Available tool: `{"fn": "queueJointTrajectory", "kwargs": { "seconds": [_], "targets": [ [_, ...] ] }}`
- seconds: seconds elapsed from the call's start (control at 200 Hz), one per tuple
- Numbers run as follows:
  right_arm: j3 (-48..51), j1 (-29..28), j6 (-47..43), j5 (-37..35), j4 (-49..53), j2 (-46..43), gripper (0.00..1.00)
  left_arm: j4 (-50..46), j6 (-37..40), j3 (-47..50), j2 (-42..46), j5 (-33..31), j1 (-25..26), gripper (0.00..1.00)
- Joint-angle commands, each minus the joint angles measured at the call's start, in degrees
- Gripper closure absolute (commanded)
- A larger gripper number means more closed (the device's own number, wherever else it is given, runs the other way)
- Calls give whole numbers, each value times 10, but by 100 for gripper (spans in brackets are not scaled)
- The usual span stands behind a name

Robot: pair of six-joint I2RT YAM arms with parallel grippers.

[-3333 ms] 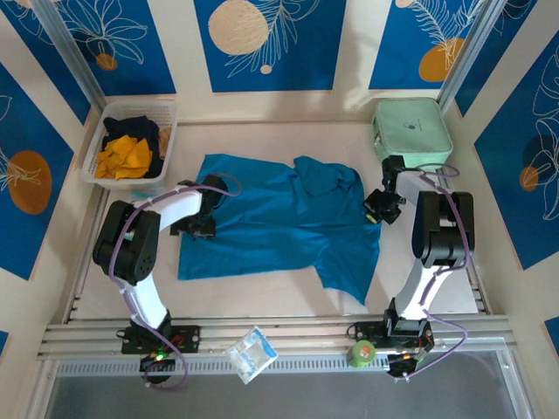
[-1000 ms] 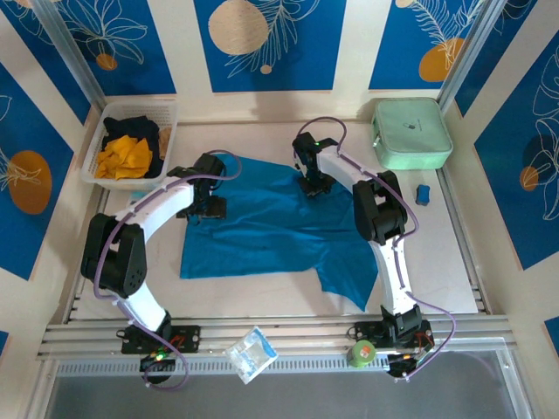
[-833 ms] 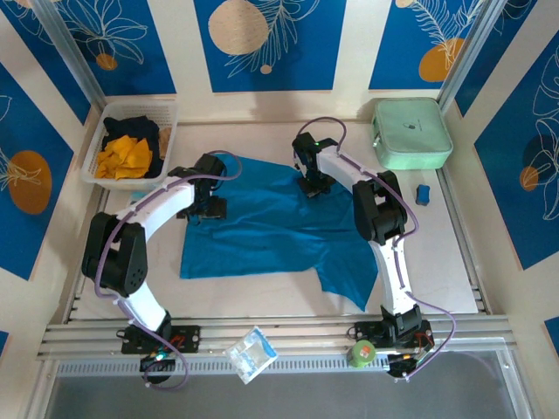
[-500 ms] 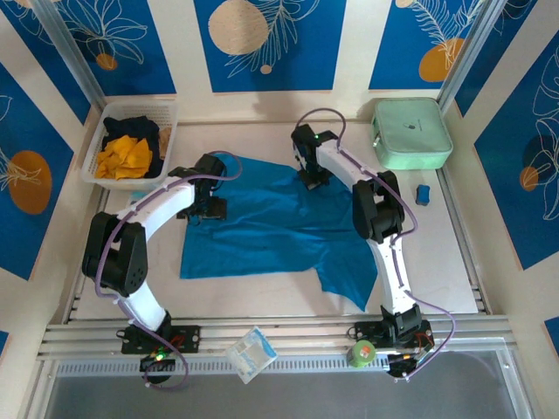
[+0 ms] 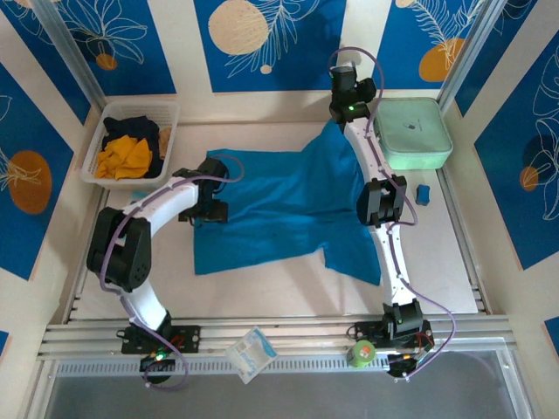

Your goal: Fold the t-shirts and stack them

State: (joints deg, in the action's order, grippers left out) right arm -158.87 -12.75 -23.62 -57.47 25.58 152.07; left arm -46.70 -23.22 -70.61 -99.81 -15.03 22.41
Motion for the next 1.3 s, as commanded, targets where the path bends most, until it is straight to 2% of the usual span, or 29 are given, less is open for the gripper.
{"fn": "queueJointTrajectory", "kwargs": {
  "seconds": [0.0, 0.075, 0.165, 0.32, 0.5, 0.535, 0.605, 0.665, 0.72, 0.845, 0.946, 1.071, 1.296],
  "targets": [
    [0, -12, 100, -17, 71, -25, 36, -1, -9, -13, -21, 3, 11, 13],
    [17, -5, 204, 34, 175, -63, 33, -2, -9, -23, -23, 3, 19, 13],
    [90, 3, 286, 102, 239, -132, 40, -9, -7, -45, -27, 0, 24, 13],
    [333, 6, 365, 159, 229, -294, 49, -30, 4, -114, -44, -15, 24, 14],
    [607, 39, 473, 265, 219, -458, 57, -59, 28, -284, -126, -20, 23, 17],
    [654, 52, 488, 292, 211, -483, 61, -64, 34, -324, -152, -17, 23, 18],
    [733, 81, 511, 352, 195, -519, 76, -75, 41, -408, -212, -17, 21, 20],
    [780, 107, 522, 397, 181, -535, 91, -81, 42, -476, -264, -9, 16, 24],
    [811, 122, 527, 420, 173, -541, 100, -84, 38, -531, -312, 0, 9, 26],
    [859, 133, 538, 424, 157, -541, 100, -101, 23, -631, -405, 15, -9, 30],
    [888, 141, 558, 424, 135, -535, 100, -106, 10, -659, -447, 18, -22, 31],
    [906, 157, 599, 443, 107, -508, 100, -106, -5, -638, -462, 13, -30, 31],
    [927, 193, 704, 513, 18, -452, 100, -61, -26, -539, -429, -4, -35, 31]
  ]
}}
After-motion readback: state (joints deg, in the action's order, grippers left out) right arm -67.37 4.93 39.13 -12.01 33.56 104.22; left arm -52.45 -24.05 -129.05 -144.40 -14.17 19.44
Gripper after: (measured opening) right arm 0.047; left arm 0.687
